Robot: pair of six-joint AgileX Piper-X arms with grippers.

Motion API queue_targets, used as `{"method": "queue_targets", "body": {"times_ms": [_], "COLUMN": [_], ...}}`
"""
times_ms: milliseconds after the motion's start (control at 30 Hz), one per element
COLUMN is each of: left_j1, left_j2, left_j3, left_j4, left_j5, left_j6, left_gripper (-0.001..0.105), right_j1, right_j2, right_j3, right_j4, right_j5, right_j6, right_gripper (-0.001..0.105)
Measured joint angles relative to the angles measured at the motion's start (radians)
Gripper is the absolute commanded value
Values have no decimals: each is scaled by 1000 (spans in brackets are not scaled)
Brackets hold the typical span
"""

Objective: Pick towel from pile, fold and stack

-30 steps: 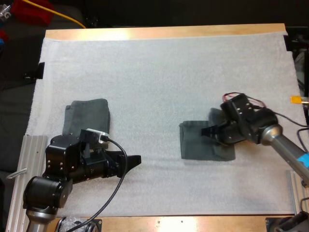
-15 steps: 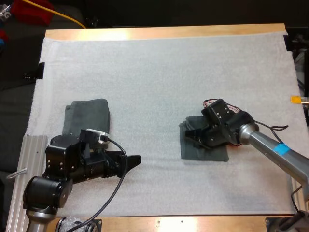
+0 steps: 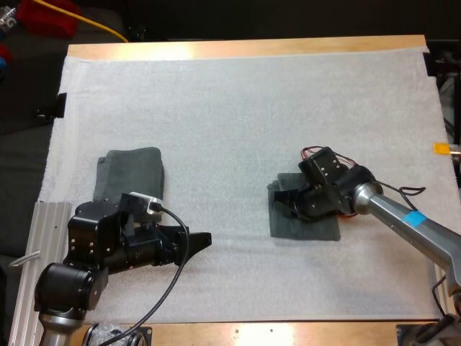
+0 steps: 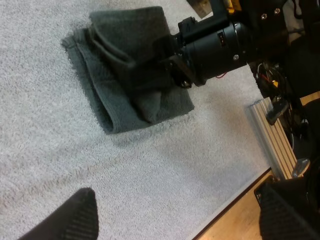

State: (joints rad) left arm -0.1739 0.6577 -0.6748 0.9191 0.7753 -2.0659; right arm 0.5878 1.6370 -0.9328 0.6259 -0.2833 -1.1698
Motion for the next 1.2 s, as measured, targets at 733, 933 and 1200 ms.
{"method": "queue_targets", "body": {"times_ms": [733,933,1200], "left_j1": [0,0,0], "left_j2": [0,0,0], "left_j3": [0,0,0], "left_j4": [0,0,0], "left_j5": [0,0,0], "left_j6": [0,0,0], "left_gripper": [65,65,65], "right_j1": [97,95,95], "right_j2": [-11,-15,-131], "right_j3": [2,2,2], "right_j4": [-56,-61,-61], "right_j5": [-132,-127,42], "right_j6": [-58,-58,-58], "right_gripper": [67,67,67]}}
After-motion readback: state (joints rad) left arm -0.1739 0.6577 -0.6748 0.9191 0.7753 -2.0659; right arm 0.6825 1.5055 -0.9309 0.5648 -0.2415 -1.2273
